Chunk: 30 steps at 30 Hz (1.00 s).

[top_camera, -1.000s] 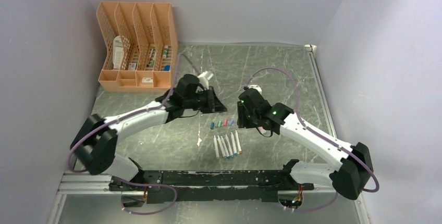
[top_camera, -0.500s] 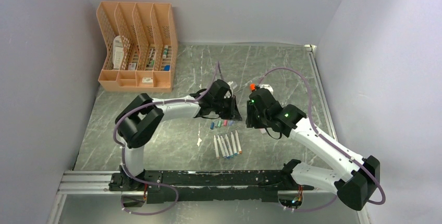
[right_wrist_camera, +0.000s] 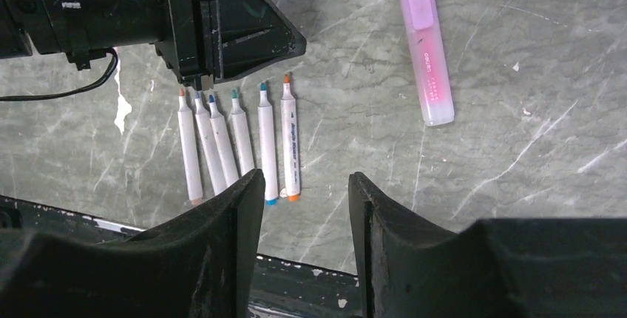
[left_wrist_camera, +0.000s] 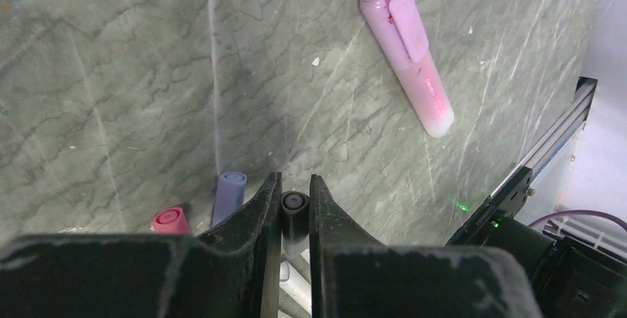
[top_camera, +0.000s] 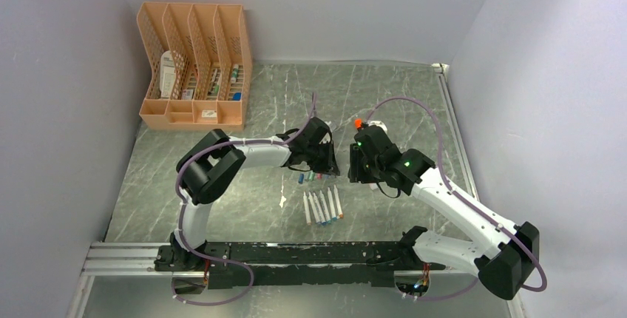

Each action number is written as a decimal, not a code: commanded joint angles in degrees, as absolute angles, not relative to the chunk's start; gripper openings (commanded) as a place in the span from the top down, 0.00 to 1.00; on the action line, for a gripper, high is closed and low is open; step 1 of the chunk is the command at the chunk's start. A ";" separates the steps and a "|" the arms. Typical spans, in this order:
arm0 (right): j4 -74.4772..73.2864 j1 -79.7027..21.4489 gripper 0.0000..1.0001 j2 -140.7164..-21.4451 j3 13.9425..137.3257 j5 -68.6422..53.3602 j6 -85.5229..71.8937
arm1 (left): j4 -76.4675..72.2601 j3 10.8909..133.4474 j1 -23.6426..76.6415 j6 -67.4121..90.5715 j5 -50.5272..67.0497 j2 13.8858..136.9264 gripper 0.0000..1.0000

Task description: Open the pen caps

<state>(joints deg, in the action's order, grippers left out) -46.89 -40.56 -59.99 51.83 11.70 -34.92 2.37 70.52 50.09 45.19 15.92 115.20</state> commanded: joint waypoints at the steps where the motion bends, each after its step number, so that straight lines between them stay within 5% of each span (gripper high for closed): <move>1: -46.16 -40.29 0.55 -58.90 51.17 11.10 -34.54 | 3.30 72.16 50.45 44.12 13.28 116.19 0.81; 21: -45.07 -40.26 0.55 -58.57 50.40 9.42 -34.29 | 9.40 71.46 50.46 44.89 6.03 114.85 0.80; 30: -44.88 -40.34 0.54 -58.71 50.36 9.16 -34.19 | 11.76 72.44 50.49 44.91 5.36 115.32 0.71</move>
